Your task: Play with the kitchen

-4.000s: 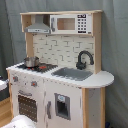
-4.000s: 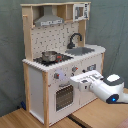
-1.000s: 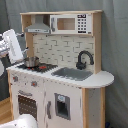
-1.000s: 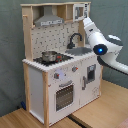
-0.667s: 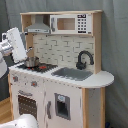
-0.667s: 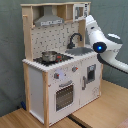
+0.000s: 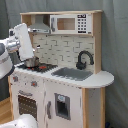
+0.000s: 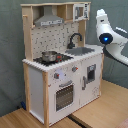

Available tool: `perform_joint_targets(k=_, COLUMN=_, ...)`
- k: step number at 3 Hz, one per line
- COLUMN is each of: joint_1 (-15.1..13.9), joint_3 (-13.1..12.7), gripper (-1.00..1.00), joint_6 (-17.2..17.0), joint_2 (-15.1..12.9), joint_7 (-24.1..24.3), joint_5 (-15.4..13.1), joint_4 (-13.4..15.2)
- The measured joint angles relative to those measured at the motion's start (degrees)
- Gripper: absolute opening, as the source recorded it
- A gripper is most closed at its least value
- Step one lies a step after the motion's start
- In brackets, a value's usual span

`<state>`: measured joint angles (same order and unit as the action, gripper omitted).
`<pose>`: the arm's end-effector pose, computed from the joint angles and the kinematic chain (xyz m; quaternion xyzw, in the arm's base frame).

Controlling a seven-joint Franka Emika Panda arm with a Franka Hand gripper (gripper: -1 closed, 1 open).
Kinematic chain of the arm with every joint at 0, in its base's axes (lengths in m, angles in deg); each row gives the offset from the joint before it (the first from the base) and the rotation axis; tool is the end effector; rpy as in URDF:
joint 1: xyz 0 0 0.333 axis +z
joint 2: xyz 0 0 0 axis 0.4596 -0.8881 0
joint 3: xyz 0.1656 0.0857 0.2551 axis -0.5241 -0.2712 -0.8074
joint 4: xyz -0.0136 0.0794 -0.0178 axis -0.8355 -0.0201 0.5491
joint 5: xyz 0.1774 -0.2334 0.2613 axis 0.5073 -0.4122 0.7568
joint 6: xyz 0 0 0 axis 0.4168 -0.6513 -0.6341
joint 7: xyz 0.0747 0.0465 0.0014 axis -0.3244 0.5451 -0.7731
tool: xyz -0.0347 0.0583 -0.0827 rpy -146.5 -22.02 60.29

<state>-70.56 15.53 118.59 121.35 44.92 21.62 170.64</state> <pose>0.2812 0.2970 0.6539 0.6257 0.0417 0.4438 0.6402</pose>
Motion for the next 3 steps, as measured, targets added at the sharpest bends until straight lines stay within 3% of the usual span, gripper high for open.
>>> perform_joint_targets(k=1, joint_1=0.8, joint_3=4.0, gripper=1.0, joint_6=2.8, joint_2=0.3, joint_7=0.1, joint_5=-0.1, joint_4=4.1)
perform_joint_targets(k=3, joint_1=1.1, joint_3=8.0, gripper=1.0, joint_6=11.7, joint_2=0.2, joint_7=1.2, joint_5=-0.1, joint_4=10.7)
